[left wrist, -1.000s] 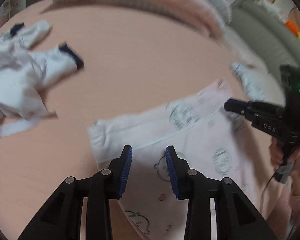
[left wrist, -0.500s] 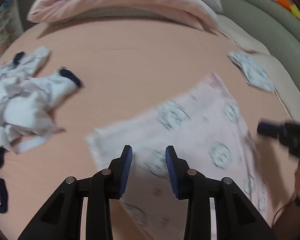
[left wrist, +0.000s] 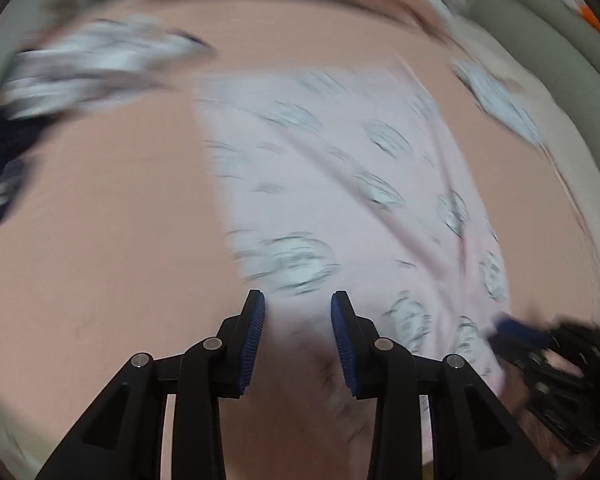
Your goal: Fold clothes
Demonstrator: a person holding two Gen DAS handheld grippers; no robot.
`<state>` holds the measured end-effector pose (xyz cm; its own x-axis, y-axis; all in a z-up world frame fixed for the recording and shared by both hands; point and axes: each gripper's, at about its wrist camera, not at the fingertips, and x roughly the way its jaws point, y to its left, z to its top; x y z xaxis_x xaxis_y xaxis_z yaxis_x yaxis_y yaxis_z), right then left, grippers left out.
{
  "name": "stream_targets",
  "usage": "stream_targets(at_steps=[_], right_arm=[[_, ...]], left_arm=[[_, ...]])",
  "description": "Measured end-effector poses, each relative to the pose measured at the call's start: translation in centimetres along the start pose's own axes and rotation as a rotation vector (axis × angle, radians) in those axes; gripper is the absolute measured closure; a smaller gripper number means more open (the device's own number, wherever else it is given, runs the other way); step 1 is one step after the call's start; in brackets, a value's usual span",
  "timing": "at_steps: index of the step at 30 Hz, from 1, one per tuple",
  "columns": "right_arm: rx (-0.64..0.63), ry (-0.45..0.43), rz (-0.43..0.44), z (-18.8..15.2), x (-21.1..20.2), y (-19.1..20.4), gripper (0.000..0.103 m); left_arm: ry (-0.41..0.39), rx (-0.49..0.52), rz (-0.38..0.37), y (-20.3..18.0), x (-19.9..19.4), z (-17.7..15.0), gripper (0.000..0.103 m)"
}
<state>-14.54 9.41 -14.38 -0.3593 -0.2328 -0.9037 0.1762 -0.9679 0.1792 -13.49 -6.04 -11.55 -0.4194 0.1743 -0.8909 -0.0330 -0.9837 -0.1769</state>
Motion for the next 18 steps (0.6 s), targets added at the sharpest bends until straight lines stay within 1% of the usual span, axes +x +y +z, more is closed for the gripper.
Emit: stream_targets(at_steps=[2, 3, 4, 5, 7, 8, 9, 11, 12, 15, 16, 18], right_arm=[[0.028, -0.030, 0.040, -1.2, -1.5, -0.2, 0.088], [0.039, -0.048, 0.059, -1.8, -2.2, -0.3, 0.084], [0.045, -0.057, 0.065, -2.4, -2.6, -0.4, 0.074], [0.050, -0.065, 0.069, -3.0, -2.9, -0.4, 0.068], [0.062, -0.065, 0.076, -4.0, -3.1, -0.5, 0.067], [0.064, -0.054, 0.070, -4.3, -2.9, -0.4, 0.067], [0.051, -0.053, 0.060, -4.6, -2.9, -0.3, 0.067], [0.022, -0.052, 0.037, -5.1, -2.9, 0.1, 0.067], [0.006, -0.045, 0.023, -5.3, -2.7, 0.3, 0.067], [-0.037, -0.005, -0.004, -6.1, -2.1, 0.7, 0.067], [-0.036, -0.008, -0.006, -6.3, -2.1, 0.7, 0.067], [-0.025, -0.021, -0.001, -6.5, -2.3, 0.5, 0.067]], left_arm=[[-0.090, -0.089, 0.021, 0.7, -3.0, -2.4, 0.072], [-0.135, -0.133, 0.031, 1.1, -4.4, -3.6, 0.072], [-0.108, -0.149, 0.001, 1.1, -4.2, -4.6, 0.072], [-0.079, -0.165, -0.030, 1.1, -3.9, -5.7, 0.072], [-0.021, -0.187, -0.079, 1.0, -3.0, -7.4, 0.072], [0.002, -0.184, -0.078, 0.8, -2.3, -8.0, 0.072], [0.005, -0.187, -0.077, 0.8, -2.2, -8.3, 0.072], [-0.001, -0.209, -0.129, 0.9, -2.0, -8.6, 0.072], [0.001, -0.219, -0.142, 0.9, -1.8, -8.7, 0.072], [-0.018, -0.211, -0.207, 0.4, -2.5, -9.0, 0.072], [-0.024, -0.210, -0.211, 0.3, -2.5, -9.0, 0.072], [-0.022, -0.189, -0.175, -0.1, -2.2, -8.9, 0.072]])
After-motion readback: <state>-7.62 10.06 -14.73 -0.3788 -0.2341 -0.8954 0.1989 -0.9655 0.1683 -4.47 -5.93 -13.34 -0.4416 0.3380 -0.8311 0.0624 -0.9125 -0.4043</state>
